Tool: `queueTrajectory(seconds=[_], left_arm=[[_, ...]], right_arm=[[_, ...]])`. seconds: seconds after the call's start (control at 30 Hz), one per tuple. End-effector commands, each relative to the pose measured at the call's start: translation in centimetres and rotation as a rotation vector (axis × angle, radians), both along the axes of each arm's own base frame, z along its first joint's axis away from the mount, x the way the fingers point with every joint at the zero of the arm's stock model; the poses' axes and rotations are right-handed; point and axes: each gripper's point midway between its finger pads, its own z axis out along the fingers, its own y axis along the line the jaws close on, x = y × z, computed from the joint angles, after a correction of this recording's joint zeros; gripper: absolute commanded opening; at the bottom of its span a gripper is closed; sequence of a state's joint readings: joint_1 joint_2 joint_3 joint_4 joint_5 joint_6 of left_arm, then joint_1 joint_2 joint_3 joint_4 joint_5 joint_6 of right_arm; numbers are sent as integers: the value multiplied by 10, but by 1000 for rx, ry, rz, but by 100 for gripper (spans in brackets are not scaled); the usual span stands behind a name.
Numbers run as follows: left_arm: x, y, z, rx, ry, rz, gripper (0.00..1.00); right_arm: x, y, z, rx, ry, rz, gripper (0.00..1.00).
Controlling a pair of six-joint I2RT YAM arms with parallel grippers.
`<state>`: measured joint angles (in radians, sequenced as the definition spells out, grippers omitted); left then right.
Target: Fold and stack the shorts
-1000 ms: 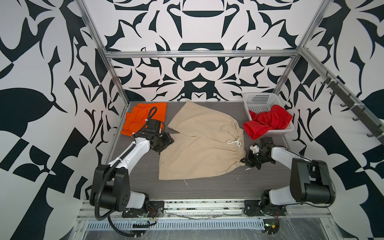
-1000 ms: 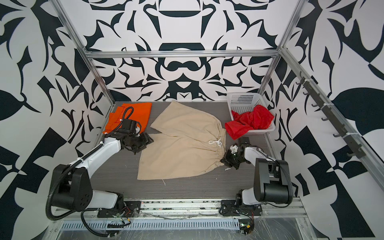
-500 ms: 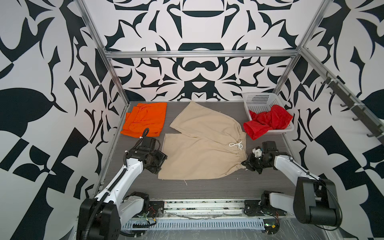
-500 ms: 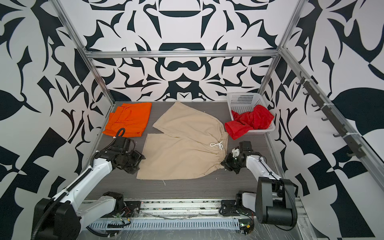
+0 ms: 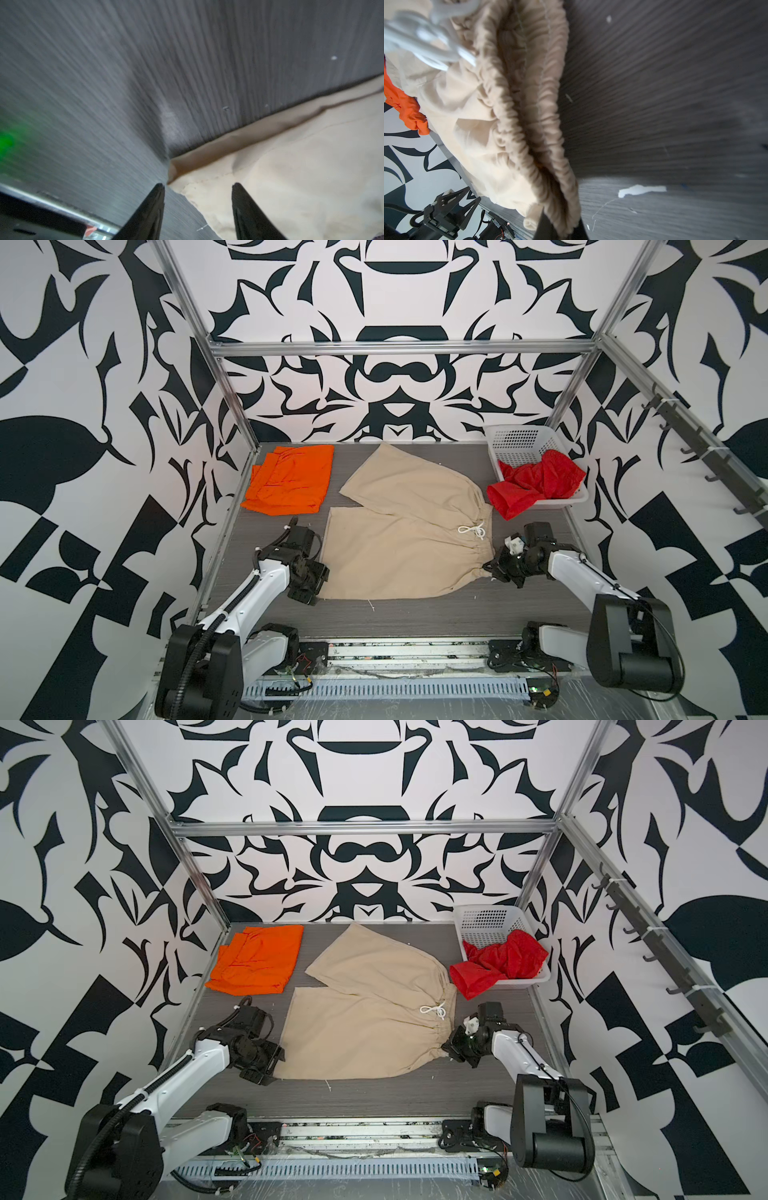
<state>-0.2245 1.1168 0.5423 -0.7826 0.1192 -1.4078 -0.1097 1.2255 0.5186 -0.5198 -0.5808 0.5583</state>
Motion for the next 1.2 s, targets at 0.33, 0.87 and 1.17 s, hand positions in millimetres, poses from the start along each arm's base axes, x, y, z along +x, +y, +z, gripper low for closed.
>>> queueTrajectory(seconds=[0.33, 0.87, 1.17], left_arm=[[-3, 11, -23, 71, 60, 10, 41], [-12, 33, 21, 179, -7, -3, 0], [10, 61, 108, 347, -274, -77, 0]], right_arm=[[-7, 0, 5, -11, 16, 7, 0], [-40, 2, 18, -78, 78, 30, 0], [-78, 12, 49, -94, 151, 47, 0]])
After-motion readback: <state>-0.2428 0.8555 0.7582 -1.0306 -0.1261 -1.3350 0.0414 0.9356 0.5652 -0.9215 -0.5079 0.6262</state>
